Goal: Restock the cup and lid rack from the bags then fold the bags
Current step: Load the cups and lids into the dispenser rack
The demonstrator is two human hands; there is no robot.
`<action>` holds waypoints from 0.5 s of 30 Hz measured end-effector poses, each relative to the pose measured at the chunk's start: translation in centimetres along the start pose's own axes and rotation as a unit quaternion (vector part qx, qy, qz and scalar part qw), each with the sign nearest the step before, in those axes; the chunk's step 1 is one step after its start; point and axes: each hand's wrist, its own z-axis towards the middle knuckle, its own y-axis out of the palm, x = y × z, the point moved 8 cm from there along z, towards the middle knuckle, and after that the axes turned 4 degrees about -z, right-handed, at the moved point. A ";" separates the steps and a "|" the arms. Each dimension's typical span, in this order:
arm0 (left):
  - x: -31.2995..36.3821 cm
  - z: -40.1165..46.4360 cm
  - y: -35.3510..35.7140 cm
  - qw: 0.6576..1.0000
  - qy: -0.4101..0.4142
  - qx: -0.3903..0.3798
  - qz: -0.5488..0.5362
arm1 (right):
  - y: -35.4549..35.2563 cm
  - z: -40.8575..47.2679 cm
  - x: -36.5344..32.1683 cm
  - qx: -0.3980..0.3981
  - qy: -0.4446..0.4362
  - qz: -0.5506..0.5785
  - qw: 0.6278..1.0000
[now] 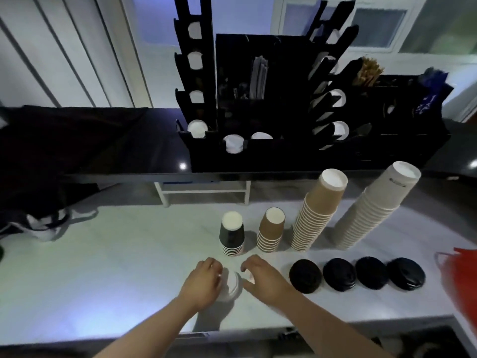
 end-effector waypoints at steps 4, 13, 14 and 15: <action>-2.2 -1.2 1.2 0.998 -0.012 0.004 -0.063 | 3.6 1.3 -2.4 -0.049 -0.010 -0.020 0.999; -4.9 -3.6 3.2 0.976 -0.037 0.012 -0.216 | 10.0 2.4 -3.1 -0.073 0.038 -0.062 0.995; -4.9 -3.8 3.4 0.974 -0.038 0.014 -0.224 | 10.2 2.4 -3.1 -0.060 0.042 -0.078 0.994; -5.0 -4.0 3.5 0.972 -0.037 0.017 -0.233 | 10.3 2.4 -3.1 -0.046 0.042 -0.093 0.994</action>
